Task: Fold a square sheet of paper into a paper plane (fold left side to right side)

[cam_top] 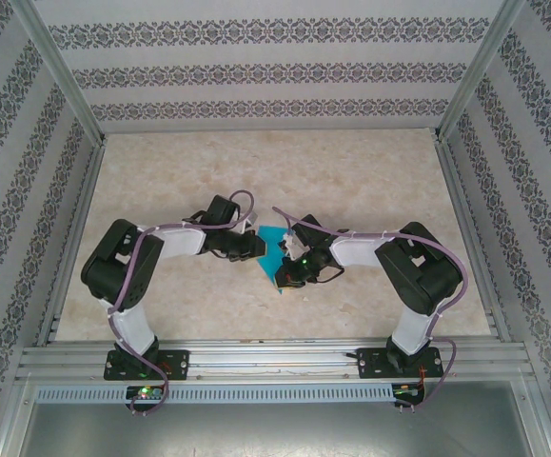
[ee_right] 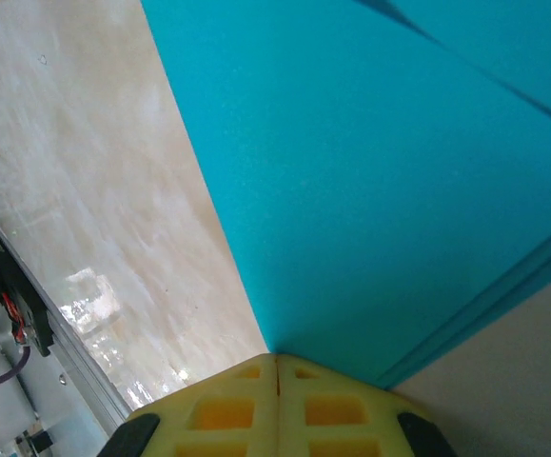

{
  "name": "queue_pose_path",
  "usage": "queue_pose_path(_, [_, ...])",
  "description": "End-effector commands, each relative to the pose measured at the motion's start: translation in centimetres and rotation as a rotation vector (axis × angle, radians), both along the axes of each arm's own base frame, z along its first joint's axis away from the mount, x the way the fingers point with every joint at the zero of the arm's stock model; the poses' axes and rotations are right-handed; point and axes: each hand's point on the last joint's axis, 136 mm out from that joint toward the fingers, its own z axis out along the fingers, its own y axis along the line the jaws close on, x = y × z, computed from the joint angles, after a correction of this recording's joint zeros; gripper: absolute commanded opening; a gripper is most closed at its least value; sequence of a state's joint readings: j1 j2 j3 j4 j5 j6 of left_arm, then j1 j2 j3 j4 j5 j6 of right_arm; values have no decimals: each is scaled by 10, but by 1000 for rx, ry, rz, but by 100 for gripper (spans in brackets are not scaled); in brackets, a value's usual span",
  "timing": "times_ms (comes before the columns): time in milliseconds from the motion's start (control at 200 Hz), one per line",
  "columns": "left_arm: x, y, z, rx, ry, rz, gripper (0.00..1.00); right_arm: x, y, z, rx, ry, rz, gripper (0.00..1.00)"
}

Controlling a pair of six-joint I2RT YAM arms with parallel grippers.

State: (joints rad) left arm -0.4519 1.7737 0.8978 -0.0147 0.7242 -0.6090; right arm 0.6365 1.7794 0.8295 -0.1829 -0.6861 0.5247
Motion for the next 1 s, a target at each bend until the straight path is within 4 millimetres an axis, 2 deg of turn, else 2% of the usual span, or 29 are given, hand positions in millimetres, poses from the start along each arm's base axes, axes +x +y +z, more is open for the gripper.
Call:
queue_pose_path(0, [-7, 0, 18, -20, -63, -17, 15, -16, -40, -41, -202, 40, -9, 0])
queue_pose_path(205, [-33, -10, 10, -50, -50, -82, 13, -13, -48, -50, -225, 18, -13, 0])
queue_pose_path(315, [-40, -17, 7, -54, -60, -130, 13, -12, -49, -52, -234, 12, -14, 0])
queue_pose_path(774, [-34, -23, -15, -11, -103, -195, 13, -14, -52, -56, -260, 24, -11, 0])
queue_pose_path(994, [-28, -15, -28, 65, -106, -169, 10, -17, -57, -60, -294, 35, 0, 0])
